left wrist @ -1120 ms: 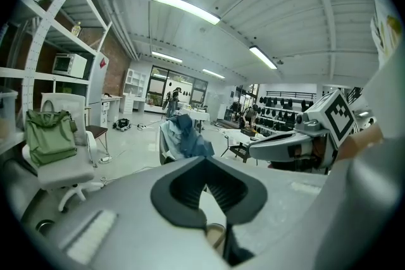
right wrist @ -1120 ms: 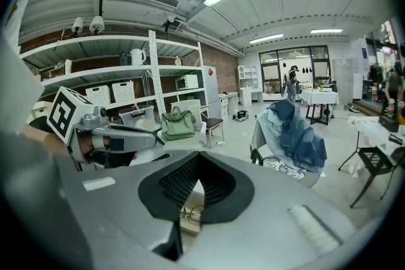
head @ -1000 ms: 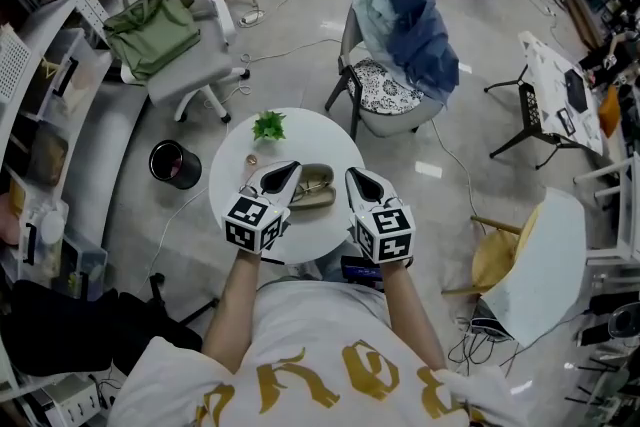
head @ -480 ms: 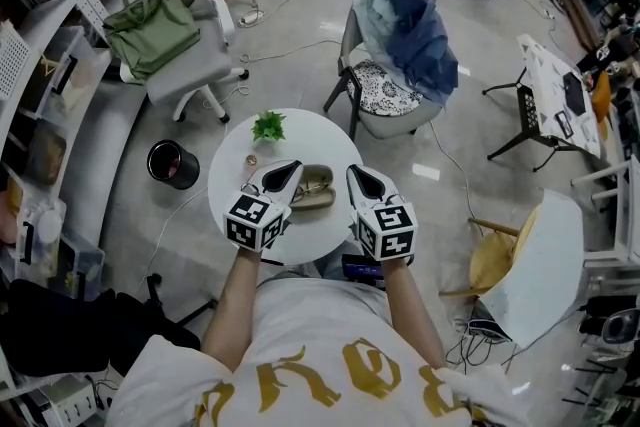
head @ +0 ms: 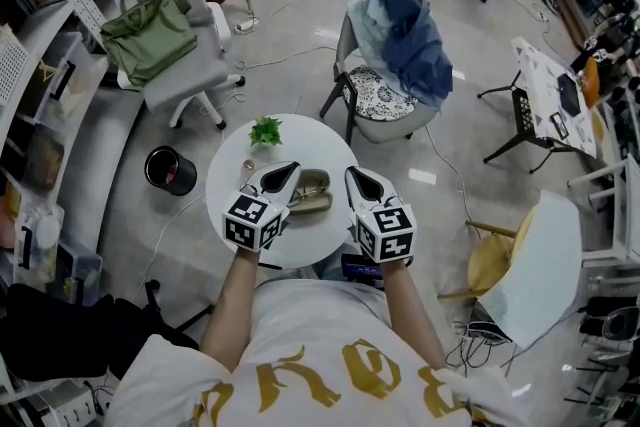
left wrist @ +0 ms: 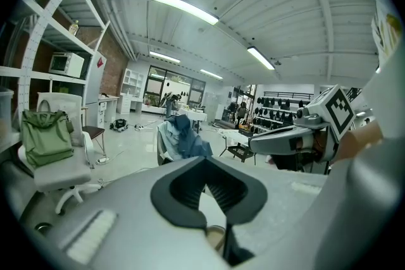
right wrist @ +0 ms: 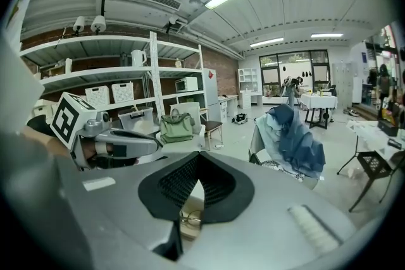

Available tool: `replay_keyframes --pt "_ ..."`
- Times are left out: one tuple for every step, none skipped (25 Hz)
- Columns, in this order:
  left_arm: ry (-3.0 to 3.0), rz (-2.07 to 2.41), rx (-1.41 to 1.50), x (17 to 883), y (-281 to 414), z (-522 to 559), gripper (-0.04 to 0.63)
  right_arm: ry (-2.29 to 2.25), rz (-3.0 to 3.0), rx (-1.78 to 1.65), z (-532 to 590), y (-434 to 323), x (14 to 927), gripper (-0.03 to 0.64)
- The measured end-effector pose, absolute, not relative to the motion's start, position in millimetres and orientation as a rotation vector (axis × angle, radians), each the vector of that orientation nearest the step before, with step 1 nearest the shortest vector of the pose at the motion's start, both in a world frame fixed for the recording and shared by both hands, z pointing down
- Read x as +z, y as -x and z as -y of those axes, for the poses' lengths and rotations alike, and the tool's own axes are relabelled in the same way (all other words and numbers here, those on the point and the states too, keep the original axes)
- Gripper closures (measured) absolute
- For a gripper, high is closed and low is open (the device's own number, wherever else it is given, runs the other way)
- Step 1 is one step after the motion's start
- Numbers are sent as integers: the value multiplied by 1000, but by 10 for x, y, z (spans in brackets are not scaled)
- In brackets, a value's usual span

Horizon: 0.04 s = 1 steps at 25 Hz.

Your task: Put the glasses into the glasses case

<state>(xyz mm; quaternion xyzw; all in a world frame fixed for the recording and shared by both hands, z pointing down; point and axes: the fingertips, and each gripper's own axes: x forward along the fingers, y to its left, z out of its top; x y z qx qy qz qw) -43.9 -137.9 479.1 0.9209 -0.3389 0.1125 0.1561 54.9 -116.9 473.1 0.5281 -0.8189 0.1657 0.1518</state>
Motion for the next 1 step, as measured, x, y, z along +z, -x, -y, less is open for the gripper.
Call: replay_keyframes --pt "-2639 971 322 4784 441 1382 595 -1519 2355 479 1170 -544 4721 594"
